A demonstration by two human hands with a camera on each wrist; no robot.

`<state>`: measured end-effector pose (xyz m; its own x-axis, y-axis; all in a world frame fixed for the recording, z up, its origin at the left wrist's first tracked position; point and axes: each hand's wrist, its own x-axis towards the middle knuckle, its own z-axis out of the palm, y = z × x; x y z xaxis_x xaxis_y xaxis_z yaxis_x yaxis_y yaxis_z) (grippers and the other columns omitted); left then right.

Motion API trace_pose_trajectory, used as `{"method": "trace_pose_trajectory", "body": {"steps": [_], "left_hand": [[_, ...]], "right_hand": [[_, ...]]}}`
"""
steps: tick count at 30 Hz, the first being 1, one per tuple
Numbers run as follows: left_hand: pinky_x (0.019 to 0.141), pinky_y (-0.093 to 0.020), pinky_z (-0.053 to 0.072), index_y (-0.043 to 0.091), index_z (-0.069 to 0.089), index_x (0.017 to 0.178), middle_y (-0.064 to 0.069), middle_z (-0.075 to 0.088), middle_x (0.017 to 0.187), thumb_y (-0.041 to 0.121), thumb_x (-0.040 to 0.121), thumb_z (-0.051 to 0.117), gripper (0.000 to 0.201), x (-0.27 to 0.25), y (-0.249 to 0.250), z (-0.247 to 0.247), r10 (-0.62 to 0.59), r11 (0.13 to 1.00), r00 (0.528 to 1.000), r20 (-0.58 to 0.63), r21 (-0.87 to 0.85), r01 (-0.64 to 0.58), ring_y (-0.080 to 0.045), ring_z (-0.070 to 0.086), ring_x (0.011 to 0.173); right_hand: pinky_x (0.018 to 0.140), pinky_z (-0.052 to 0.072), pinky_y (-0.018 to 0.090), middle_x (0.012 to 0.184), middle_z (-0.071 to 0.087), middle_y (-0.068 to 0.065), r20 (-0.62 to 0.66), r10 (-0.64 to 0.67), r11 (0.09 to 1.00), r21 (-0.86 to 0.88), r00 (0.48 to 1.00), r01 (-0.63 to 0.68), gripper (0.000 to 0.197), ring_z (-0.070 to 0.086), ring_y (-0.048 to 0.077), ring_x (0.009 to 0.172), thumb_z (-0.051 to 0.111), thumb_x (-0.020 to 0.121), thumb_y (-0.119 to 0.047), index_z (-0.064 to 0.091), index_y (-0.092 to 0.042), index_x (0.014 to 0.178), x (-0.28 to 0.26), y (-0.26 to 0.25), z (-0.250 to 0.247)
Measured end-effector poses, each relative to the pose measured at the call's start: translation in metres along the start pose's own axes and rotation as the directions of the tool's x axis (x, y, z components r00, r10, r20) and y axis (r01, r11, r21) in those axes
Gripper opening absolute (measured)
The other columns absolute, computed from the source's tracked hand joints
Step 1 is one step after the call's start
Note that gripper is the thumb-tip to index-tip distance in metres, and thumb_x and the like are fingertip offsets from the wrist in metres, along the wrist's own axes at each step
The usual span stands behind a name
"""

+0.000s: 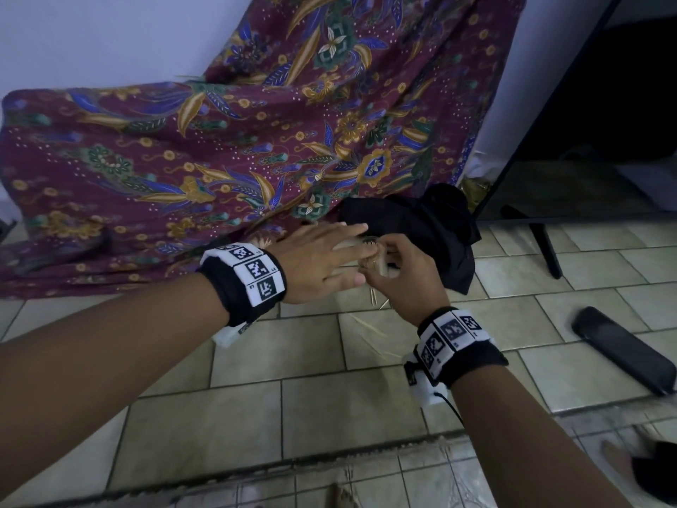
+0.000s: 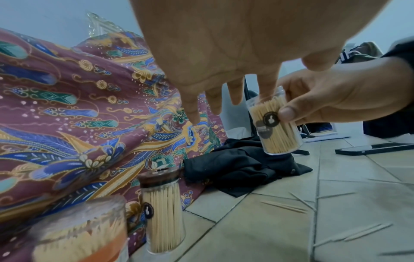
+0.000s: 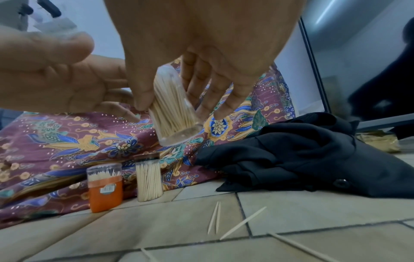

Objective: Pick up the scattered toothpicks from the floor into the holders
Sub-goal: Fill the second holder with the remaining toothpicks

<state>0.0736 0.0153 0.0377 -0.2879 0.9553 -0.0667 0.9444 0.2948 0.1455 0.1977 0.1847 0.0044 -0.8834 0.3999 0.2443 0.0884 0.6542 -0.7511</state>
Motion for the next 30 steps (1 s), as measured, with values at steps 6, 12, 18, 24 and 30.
{"method": "trace_pose_trajectory", "body": {"steps": [6, 12, 18, 24, 30], "left_hand": [[0.109, -0.048, 0.033, 0.032, 0.026, 0.149, 0.002, 0.022, 0.154, 0.057, 0.094, 0.032, 0.061, -0.024, -0.004, 0.005, 0.0, 0.989, 0.984, -0.179, -0.146, -0.027, -0.021, 0.033, 0.136], [0.097, -0.035, 0.043, 0.025, 0.05, 0.132, 0.001, 0.051, 0.125, 0.038, 0.09, 0.063, 0.046, -0.062, 0.004, 0.052, 0.044, 0.988, 0.991, 0.129, -0.151, -0.024, -0.019, 0.051, 0.114], [0.09, -0.036, 0.045, 0.019, 0.049, 0.132, -0.006, 0.048, 0.126, 0.037, 0.091, 0.061, 0.046, -0.089, 0.02, 0.094, 0.093, 0.993, 0.943, 0.318, -0.095, -0.066, -0.025, 0.05, 0.111], [0.092, -0.036, 0.044, 0.018, 0.057, 0.124, -0.004, 0.051, 0.123, 0.031, 0.095, 0.056, 0.032, -0.086, 0.03, 0.099, 0.122, 0.99, 0.954, 0.273, -0.099, -0.098, -0.024, 0.05, 0.11], [0.085, -0.032, 0.044, 0.017, 0.056, 0.123, -0.005, 0.051, 0.123, 0.026, 0.091, 0.059, 0.033, -0.052, 0.036, 0.092, 0.08, 0.995, 0.977, 0.197, -0.078, -0.066, -0.025, 0.051, 0.11]], "right_hand": [[0.088, 0.05, 0.024, 0.104, 0.065, -0.008, -0.06, 0.015, 0.999, -0.039, 0.998, -0.017, 0.047, 0.059, 0.006, 0.096, 0.083, 0.075, -0.032, 0.058, -0.021, 0.112, -0.026, -0.002, 0.001], [0.085, 0.052, 0.031, 0.103, 0.065, -0.009, -0.073, 0.103, 0.991, -0.078, 0.992, -0.109, 0.046, 0.06, 0.008, 0.095, 0.083, 0.074, -0.037, 0.057, -0.026, 0.111, -0.059, 0.001, 0.011], [0.073, 0.04, 0.009, 0.104, 0.064, -0.01, -0.059, 0.164, 0.981, -0.097, 0.985, -0.17, 0.047, 0.057, 0.004, 0.095, 0.081, 0.076, -0.039, 0.058, -0.025, 0.114, -0.085, 0.003, 0.016], [0.066, 0.035, 0.001, 0.095, 0.055, -0.025, -0.067, 0.187, 0.975, -0.107, 0.98, -0.194, 0.042, 0.053, -0.009, 0.086, 0.081, 0.077, -0.035, 0.054, -0.03, 0.109, -0.1, 0.004, 0.014], [0.073, 0.038, 0.007, 0.095, 0.057, -0.023, -0.096, 0.206, 0.969, -0.116, 0.974, -0.217, 0.043, 0.054, -0.003, 0.088, 0.082, 0.076, -0.036, 0.051, -0.033, 0.107, -0.107, 0.012, 0.003]]}}
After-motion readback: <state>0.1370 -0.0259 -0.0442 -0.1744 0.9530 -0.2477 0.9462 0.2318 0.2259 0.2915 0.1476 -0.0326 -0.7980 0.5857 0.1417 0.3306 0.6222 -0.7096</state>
